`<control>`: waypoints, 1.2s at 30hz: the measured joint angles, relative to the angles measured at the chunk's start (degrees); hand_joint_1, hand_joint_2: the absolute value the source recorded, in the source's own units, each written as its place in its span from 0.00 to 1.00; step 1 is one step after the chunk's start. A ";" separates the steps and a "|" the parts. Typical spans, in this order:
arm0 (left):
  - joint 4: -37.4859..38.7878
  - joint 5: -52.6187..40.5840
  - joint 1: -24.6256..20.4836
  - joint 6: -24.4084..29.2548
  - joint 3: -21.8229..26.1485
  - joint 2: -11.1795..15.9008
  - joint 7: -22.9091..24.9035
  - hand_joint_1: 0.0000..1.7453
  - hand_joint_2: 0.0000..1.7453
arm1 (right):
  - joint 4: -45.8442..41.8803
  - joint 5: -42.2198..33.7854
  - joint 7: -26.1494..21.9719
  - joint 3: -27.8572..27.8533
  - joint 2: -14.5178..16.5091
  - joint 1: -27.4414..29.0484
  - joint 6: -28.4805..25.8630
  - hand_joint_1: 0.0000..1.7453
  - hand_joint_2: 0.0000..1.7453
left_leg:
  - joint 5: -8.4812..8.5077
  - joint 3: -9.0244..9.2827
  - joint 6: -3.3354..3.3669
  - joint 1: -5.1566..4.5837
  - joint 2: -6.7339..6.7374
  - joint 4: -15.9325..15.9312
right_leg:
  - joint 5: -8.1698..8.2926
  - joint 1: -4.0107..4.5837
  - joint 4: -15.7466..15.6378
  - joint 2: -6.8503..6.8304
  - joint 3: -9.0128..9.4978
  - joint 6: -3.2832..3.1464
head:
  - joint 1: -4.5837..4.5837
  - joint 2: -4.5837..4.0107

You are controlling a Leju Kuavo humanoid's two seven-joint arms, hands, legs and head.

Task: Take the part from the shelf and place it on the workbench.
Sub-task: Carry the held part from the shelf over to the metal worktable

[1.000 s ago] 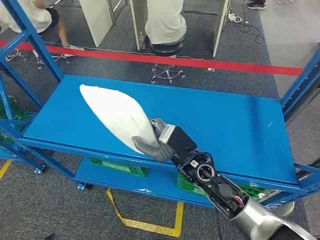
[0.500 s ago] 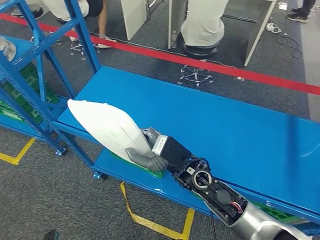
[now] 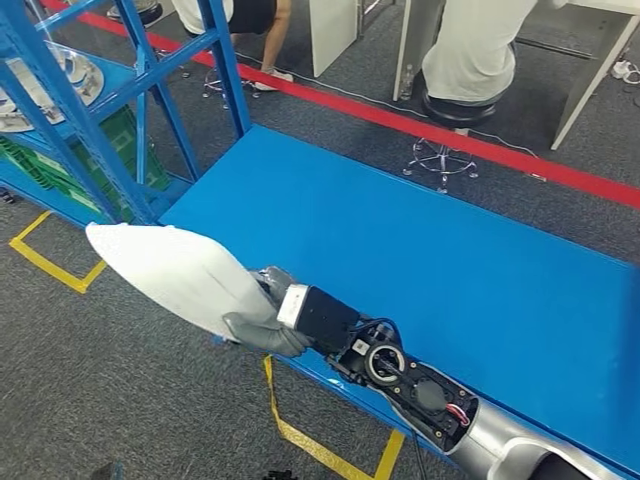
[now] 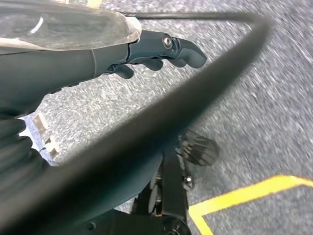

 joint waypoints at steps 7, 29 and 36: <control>0.00 -0.50 0.02 -0.19 0.00 0.17 -0.33 0.00 1.00 | -0.28 0.26 1.34 0.90 0.10 -0.07 -2.08 0.98 1.00 | 5.72 7.74 1.34 -0.37 2.70 -15.05 | -1.83 0.29 0.29 -3.11 1.22 2.20 | -0.06 0.00; 0.07 -0.43 -0.07 -1.07 -0.02 0.18 -0.86 0.00 1.00 | -1.21 0.39 2.11 1.36 -0.20 0.42 -2.53 0.98 1.00 | -1.56 -0.01 0.10 -0.24 -0.60 0.66 | 0.84 0.11 -0.80 1.41 0.08 -0.25 | 1.07 0.00; 0.18 0.44 -0.18 -0.99 0.03 0.31 -0.87 0.00 1.00 | -0.98 0.07 1.05 1.41 0.16 -0.41 -0.83 0.98 1.00 | 5.47 7.52 0.12 0.19 3.42 -14.68 | -1.10 0.35 0.43 -2.49 0.48 1.92 | 0.01 0.00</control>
